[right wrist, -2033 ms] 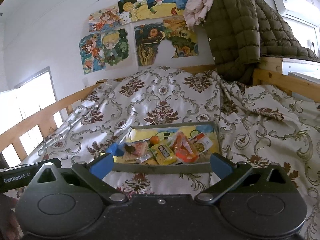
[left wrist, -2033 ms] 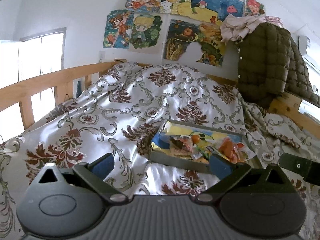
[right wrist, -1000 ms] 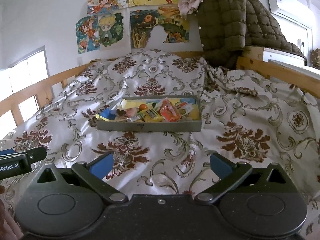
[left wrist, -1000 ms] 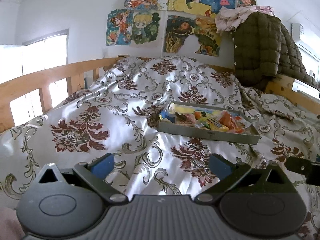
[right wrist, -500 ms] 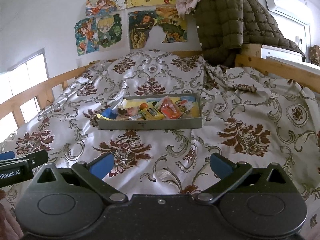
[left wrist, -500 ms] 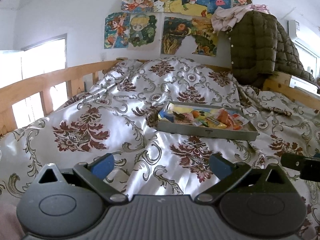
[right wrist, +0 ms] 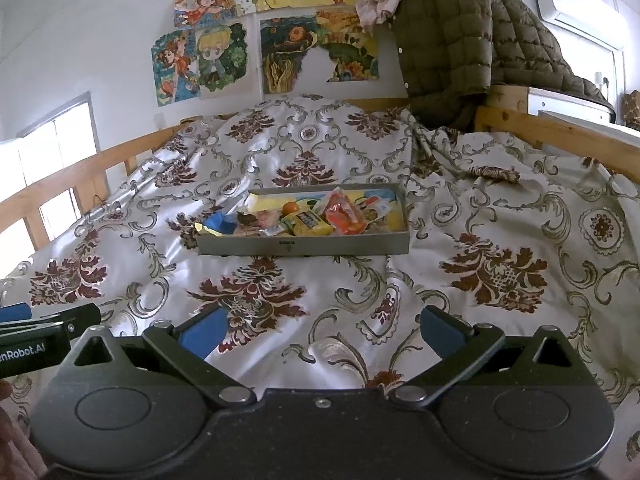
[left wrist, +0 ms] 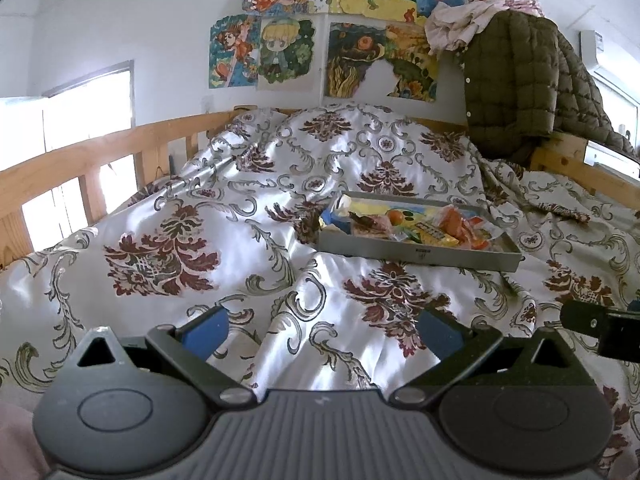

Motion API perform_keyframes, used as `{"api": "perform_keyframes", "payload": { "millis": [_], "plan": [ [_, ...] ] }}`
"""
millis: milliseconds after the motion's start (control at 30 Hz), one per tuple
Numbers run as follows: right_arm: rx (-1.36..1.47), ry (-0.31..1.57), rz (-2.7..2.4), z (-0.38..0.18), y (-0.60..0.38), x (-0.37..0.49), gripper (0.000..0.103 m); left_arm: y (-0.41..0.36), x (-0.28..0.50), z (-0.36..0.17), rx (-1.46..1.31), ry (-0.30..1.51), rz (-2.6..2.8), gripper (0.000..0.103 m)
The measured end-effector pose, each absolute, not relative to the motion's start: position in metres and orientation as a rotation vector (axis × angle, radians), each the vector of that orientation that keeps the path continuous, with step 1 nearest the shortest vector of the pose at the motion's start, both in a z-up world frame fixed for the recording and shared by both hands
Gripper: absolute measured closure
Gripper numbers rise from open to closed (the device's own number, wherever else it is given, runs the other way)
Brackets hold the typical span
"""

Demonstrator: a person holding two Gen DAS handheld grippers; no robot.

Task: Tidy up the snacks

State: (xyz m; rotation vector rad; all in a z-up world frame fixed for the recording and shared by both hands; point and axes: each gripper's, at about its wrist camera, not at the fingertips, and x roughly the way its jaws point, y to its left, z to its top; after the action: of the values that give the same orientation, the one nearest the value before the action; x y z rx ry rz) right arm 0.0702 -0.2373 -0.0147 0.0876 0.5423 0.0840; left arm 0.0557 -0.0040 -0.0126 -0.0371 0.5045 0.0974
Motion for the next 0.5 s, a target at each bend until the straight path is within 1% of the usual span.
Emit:
{"api": "perform_keyframes", "payload": {
  "millis": [500],
  "plan": [
    [0.086,0.545,0.087,-0.0155,-0.2377,0.0713,0.001,-0.0027,0.0566,-0.0132,-0.039,0.507,0.1,0.0]
  ]
}}
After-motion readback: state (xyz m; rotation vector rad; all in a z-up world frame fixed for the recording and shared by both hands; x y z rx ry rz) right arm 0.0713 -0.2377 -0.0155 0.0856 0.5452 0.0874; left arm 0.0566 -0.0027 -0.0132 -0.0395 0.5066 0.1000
